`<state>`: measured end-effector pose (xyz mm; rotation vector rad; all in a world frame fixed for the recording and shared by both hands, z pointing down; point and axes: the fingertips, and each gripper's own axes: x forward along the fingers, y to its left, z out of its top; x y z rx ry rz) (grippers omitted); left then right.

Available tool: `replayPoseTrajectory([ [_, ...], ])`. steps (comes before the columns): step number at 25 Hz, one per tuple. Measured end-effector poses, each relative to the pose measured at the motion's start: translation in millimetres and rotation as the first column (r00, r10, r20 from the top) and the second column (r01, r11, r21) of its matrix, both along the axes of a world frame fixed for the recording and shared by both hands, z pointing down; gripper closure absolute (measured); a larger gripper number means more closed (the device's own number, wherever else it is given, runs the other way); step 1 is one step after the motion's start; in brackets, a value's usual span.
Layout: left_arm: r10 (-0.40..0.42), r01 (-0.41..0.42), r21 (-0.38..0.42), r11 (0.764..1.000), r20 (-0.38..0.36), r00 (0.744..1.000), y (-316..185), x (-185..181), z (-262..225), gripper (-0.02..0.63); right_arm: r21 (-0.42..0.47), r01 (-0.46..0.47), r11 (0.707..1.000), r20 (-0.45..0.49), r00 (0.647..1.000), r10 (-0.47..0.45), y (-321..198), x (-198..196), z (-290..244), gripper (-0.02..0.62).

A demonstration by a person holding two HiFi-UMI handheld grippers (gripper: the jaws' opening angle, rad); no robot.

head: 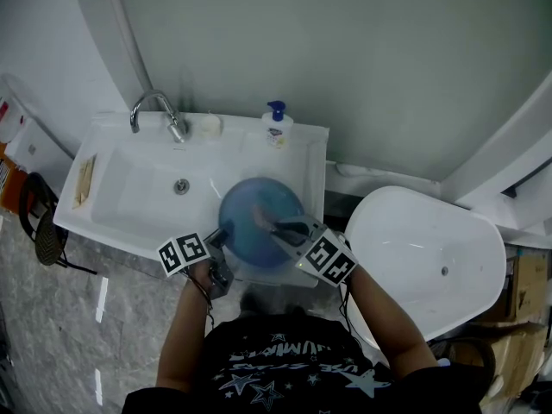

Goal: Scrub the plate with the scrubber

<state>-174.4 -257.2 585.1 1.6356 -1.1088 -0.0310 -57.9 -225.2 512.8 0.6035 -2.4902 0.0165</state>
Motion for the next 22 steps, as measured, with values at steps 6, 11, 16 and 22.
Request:
replayPoseTrajectory([
  [6, 0.051, -0.051, -0.018, 0.999, -0.017, 0.999, -5, 13, 6, 0.537, -0.006, -0.038, 0.999, 0.013, 0.999, 0.038, -8, 4, 1, 0.517],
  [11, 0.087, -0.088, -0.036, 0.996, -0.006, 0.996, -11, 14, 13, 0.537, -0.015, -0.051, 0.999, 0.010, 0.999, 0.051, -13, 3, 5, 0.517],
  [16, 0.172, -0.169, -0.041, 0.985, 0.093, 0.981, -17, 14, 23, 0.539, -0.023, -0.074, 0.997, 0.013, 0.997, 0.074, -23, 6, 8, 0.517],
  [22, 0.319, -0.319, -0.048, 0.946, 0.301, 0.899, -22, 17, 32, 0.541, -0.034, -0.098, 0.995, 0.014, 0.995, 0.099, -34, 5, 13, 0.517],
])
